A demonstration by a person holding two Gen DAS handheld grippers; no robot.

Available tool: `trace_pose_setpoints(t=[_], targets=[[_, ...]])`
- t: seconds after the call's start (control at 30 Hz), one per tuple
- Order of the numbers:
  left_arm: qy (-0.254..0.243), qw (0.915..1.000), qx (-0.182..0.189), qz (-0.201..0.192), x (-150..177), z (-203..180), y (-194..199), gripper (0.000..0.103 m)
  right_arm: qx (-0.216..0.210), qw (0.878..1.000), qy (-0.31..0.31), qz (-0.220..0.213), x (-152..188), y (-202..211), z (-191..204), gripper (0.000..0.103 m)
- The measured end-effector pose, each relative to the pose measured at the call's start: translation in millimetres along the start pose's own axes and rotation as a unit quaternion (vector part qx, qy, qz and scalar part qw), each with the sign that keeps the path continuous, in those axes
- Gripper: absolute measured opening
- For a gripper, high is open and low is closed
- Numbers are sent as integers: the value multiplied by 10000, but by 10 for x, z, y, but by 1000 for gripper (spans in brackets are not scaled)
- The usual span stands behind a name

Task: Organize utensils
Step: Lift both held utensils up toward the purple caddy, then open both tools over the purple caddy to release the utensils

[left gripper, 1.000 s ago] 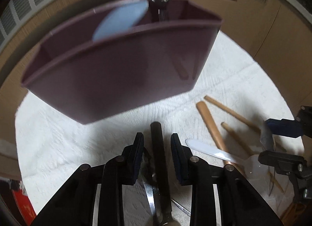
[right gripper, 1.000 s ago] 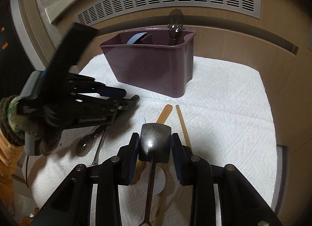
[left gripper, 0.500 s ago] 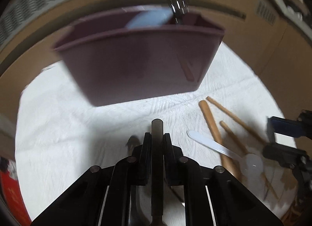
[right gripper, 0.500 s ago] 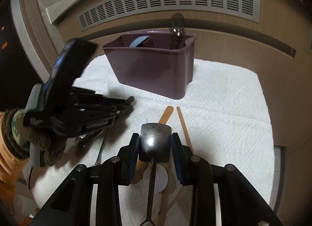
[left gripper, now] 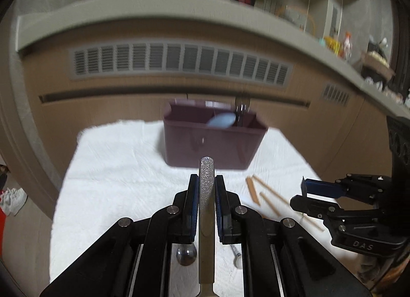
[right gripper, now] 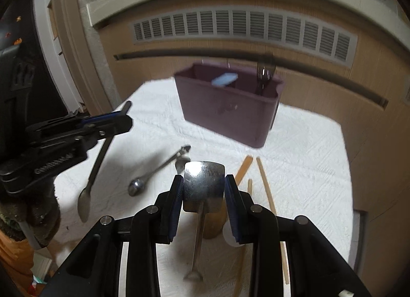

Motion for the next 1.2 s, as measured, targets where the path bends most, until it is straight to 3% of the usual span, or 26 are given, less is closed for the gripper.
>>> trace_pose_setpoints(t=[0.27,0.43,0.6,0.8,0.97,1.2], targets=[[-191,9928,3,-1181,-748,-181,510,12,242,9962,262,-792,-504,553,7,28],[-535,9730,205,-2235,-1417,-425,652,12,610,9855,467,-1513,-1156,982,-128,28],[-897,9614,243,-2590,-1882,-588,453,12,926,9739,476,-2017,-1728,1137,-338,28],[-986,9472,260,-3041,-2145,-597,86,12,1152,9649,525,-2301,-2051,952,-561,28],[-872,9516,305,-2933,-2123,-430,-458,12,1145,9682,422,-2184,-2085,546,-741,28],[-396,9685,319,-2436,-1851,24,-1231,12,872,9843,191,-1521,-1907,-165,-870,28]])
Point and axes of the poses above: each gripper's, at about its wrist camera, not at the fingertips, and y roughly against the way its jaws point, z to its left, x to its underside, the point moved 3 cm from there along -y, roughly the way its jaws point, and after that the axes turned 4 degrees about y, right-handed, at the moved point
